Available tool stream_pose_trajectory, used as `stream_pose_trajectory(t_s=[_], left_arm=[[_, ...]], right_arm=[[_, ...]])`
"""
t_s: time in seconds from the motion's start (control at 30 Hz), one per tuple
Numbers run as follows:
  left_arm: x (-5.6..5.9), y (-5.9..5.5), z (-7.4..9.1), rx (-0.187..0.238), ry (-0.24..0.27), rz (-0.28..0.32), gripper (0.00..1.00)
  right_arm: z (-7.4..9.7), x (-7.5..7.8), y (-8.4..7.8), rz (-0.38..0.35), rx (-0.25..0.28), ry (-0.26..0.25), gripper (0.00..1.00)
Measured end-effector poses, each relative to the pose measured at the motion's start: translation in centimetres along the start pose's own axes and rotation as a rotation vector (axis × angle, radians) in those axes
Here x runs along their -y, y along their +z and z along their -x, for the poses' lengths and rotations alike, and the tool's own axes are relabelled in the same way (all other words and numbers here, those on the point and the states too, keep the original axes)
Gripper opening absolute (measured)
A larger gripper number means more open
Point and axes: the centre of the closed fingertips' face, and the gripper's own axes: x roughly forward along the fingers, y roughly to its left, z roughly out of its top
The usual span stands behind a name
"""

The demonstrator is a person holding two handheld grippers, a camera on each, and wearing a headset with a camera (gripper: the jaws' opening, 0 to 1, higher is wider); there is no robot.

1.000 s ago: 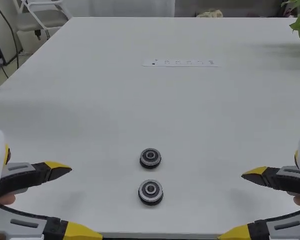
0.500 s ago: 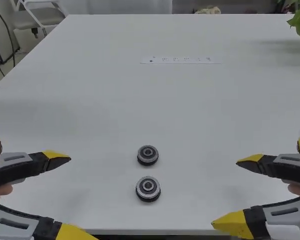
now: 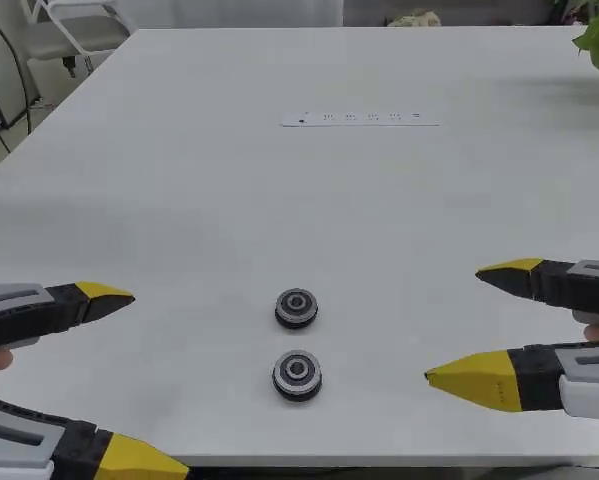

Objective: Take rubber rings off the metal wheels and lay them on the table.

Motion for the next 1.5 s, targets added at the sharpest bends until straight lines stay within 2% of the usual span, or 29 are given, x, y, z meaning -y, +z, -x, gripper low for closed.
stream_pose_trajectory(t_s=[0.2, 0.33, 0.5, 0.67, 0.77, 0.93, 1.0, 1.1, 1.23, 1.4, 1.47, 1.5], left_arm=[[-0.1, 0.7, 0.5, 0.014, 0.017, -0.021, 0.99], [-0.2, 1.4, 0.8, 0.035, 0.026, -0.031, 0.99], [-0.6, 1.5, 0.8, 0.044, 0.041, -0.037, 0.99], [-0.5, 1.8, 0.9, 0.039, 0.038, -0.057, 0.99], [-0.6, 2.3, 1.1, 0.045, 0.043, -0.073, 0.99], [-0.6, 3.2, 1.3, 0.055, 0.048, -0.094, 0.99], [-0.6, 3.9, 1.4, 0.072, 0.037, -0.113, 0.99], [-1.1, 4.8, 1.6, 0.09, 0.037, -0.12, 0.98], [-1.9, 6.0, 1.7, 0.087, 0.054, -0.167, 0.97], [-2.1, 7.8, 1.2, 0.103, 0.042, -0.219, 0.94], [-2.1, 8.4, 0.6, 0.118, 0.036, -0.238, 0.91], [-2.0, 8.7, 0.0, 0.139, 0.029, -0.242, 0.88]], right_arm=[[0.0, 0.1, 0.4, 0.017, -0.002, -0.001, 0.81], [0.3, 0.2, 1.4, 0.053, 0.016, -0.012, 0.8], [0.9, 0.3, 3.6, 0.102, 0.075, -0.028, 0.78], [1.3, 0.7, 4.5, 0.134, 0.071, -0.039, 0.78], [1.6, 0.6, 5.0, 0.154, 0.072, -0.041, 0.76], [1.9, 0.5, 6.8, 0.197, 0.105, -0.033, 0.75], [1.9, 0.4, 7.5, 0.209, 0.121, -0.026, 0.73], [1.3, 0.1, 8.8, 0.233, 0.156, -0.001, 0.68], [-0.3, 0.0, 9.5, 0.267, 0.15, 0.015, 0.66], [-3.0, -0.3, 9.8, 0.291, 0.12, 0.053, 0.6], [-4.2, -0.7, 9.3, 0.303, 0.084, 0.087, 0.58], [-4.8, -0.8, 8.8, 0.309, 0.058, 0.103, 0.57]])
